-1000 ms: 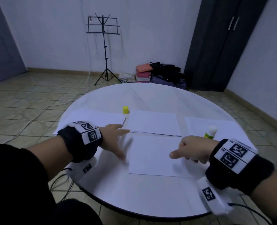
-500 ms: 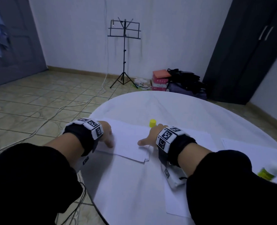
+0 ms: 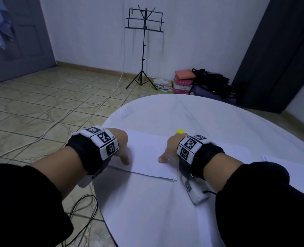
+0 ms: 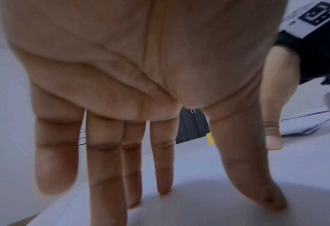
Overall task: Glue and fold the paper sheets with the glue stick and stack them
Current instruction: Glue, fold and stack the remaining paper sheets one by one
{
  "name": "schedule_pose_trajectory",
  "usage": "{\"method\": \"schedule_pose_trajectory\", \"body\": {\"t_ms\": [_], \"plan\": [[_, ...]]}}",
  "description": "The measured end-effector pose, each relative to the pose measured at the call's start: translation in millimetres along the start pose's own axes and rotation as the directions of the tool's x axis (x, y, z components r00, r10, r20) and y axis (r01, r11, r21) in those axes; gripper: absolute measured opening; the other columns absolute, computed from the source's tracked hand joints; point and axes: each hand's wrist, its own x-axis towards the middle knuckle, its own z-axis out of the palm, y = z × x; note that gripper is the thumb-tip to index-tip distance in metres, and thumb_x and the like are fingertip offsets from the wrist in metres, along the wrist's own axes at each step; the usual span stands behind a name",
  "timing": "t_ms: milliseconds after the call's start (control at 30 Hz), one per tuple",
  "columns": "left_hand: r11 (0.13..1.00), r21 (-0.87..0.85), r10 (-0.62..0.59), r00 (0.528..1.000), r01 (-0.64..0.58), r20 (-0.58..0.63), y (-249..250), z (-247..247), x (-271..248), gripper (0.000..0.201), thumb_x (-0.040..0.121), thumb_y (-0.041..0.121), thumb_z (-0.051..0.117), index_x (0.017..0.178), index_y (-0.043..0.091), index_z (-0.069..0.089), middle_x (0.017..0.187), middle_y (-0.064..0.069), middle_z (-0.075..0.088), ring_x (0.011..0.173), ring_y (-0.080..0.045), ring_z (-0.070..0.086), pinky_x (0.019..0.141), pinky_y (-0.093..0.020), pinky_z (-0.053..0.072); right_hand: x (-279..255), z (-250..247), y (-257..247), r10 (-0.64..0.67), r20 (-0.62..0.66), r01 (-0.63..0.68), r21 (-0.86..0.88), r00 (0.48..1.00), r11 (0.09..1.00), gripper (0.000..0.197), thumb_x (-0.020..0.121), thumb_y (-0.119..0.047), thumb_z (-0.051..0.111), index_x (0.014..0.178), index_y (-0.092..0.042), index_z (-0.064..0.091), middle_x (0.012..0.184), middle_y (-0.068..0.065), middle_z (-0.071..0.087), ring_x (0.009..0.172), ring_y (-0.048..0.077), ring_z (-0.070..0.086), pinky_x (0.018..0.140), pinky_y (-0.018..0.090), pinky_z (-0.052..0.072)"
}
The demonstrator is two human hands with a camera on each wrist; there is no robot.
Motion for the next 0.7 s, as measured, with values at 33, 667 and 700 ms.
{"method": "schedule_pose_trajectory", "body": {"t_ms": [33, 667, 700], "plan": [[1.0, 0.0, 0.003, 1.0, -0.003, -0.002, 0, 0, 0, 0.067, 0.072, 0.06, 0.071, 0.122, 0.016, 0.061, 0.111, 0.001, 0.067, 0.101, -0.021, 0.062, 0.076, -0.028, 0.045, 1, -1, -1, -0.001, 0.013, 0.001, -0.009, 1.0, 1.0, 0.048, 0.078, -0.063, 0.06, 0.07, -0.018, 0.046, 0.074, 0.0, 0.04, 0.107, 0.023, 0.04, 0.086, 0.033, 0.035], [1.0, -0.018, 0.004, 1.0, -0.004, 0.003, 1, 1, 6, 0.068, 0.069, 0.057, 0.075, 0.12, 0.015, 0.061, 0.107, -0.001, 0.067, 0.1, -0.024, 0.062, 0.081, -0.031, 0.049, 8, 7, 4, 0.004, 0.009, -0.004, 0.052, 1.0, 0.999, 0.049, 0.073, -0.068, 0.059, 0.067, -0.021, 0.043, 0.077, 0.001, 0.039, 0.092, 0.025, 0.039, 0.088, 0.036, 0.043], [1.0, -0.016, 0.002, 1.0, -0.002, 0.004, 1, 1, 6, 0.068, 0.069, 0.057, 0.075, 0.12, 0.015, 0.061, 0.108, -0.001, 0.067, 0.1, -0.024, 0.062, 0.08, -0.031, 0.049, 8, 8, 5, 0.006, 0.003, -0.007, 0.052, 1.0, 0.999, 0.049, 0.072, -0.068, 0.059, 0.069, -0.021, 0.044, 0.078, 0.002, 0.039, 0.093, 0.025, 0.037, 0.089, 0.037, 0.043]]}}
